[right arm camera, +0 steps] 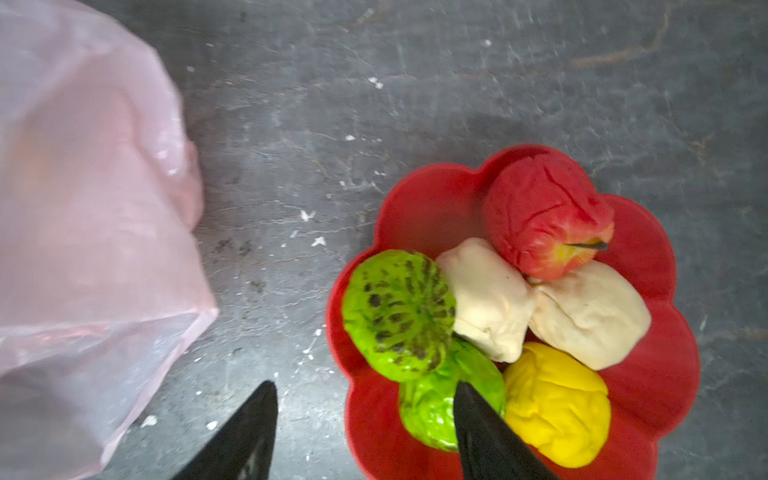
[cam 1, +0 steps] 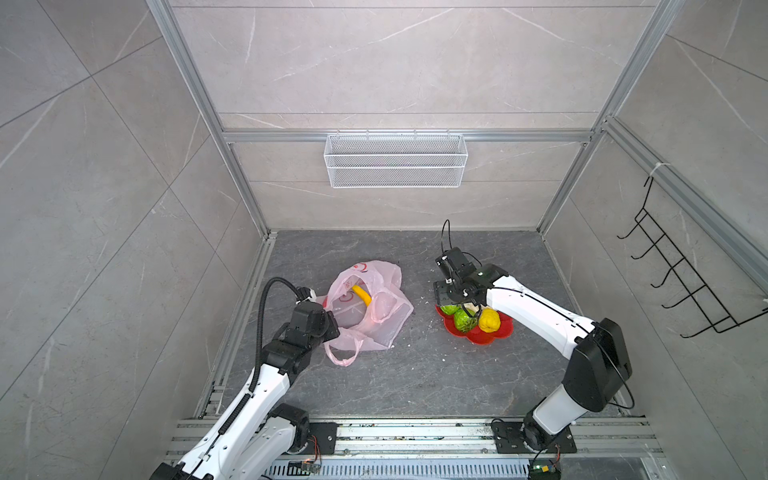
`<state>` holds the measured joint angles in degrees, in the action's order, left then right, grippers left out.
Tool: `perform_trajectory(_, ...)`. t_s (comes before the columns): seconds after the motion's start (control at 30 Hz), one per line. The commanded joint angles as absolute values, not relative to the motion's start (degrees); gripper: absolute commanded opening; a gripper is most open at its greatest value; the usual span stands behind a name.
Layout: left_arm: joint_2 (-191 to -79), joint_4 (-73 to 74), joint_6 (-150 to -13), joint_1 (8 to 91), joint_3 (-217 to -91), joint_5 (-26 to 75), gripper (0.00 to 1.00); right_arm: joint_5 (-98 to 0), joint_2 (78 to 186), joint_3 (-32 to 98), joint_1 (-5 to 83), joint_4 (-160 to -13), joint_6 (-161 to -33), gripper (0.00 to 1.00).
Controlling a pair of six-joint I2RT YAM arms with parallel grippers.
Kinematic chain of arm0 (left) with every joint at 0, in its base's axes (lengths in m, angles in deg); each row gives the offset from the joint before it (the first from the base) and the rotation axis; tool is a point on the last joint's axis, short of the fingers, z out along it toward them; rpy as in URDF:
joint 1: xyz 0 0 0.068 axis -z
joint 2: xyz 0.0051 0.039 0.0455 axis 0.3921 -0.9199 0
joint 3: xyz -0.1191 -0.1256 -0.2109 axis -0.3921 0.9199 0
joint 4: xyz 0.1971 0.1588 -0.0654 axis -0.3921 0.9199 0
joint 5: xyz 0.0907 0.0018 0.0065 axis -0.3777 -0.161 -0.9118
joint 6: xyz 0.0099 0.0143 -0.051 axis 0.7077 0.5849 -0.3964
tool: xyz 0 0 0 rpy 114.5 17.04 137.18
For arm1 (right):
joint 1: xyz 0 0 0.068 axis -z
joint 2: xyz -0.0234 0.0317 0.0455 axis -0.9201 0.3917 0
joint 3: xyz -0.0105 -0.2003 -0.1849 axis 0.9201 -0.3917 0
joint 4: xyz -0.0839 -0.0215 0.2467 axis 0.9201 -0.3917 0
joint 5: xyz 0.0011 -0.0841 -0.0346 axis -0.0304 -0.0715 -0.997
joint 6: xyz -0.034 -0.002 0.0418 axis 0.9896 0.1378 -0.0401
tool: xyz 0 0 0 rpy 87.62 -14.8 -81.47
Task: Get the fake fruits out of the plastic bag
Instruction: 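Open right gripper to release the green spiky fruit on the plate, then move right gripper over the bag and lower it inside toward the banana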
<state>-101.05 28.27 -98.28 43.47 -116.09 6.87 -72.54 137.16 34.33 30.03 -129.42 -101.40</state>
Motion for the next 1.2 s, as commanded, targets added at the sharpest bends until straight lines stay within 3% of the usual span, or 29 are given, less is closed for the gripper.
perform_trajectory(0.0, -98.57, 32.35, -96.25, 43.65, -117.06, 9.91, 0.05, -71.01, 135.39, 36.7, 25.04, -127.06, -99.25, 0.63)
perform_trajectory(0.4, -96.81, 30.73, -98.1, 43.65, -113.65, 13.52, 0.05, -63.29, 152.42, 51.07, 12.77, -116.17, -98.17, 0.39)
perform_trajectory(0.87, -93.42, 30.47, -98.26, 43.66, -110.72, 15.5, 0.05, -62.26, 176.63, 71.52, 10.68, -116.78, -96.68, 0.36)
perform_trajectory(1.17, -91.56, 32.09, -98.78, 43.65, -110.72, 13.8, 0.05, -67.85, 183.49, 80.69, 11.34, -124.42, -96.25, 0.35)
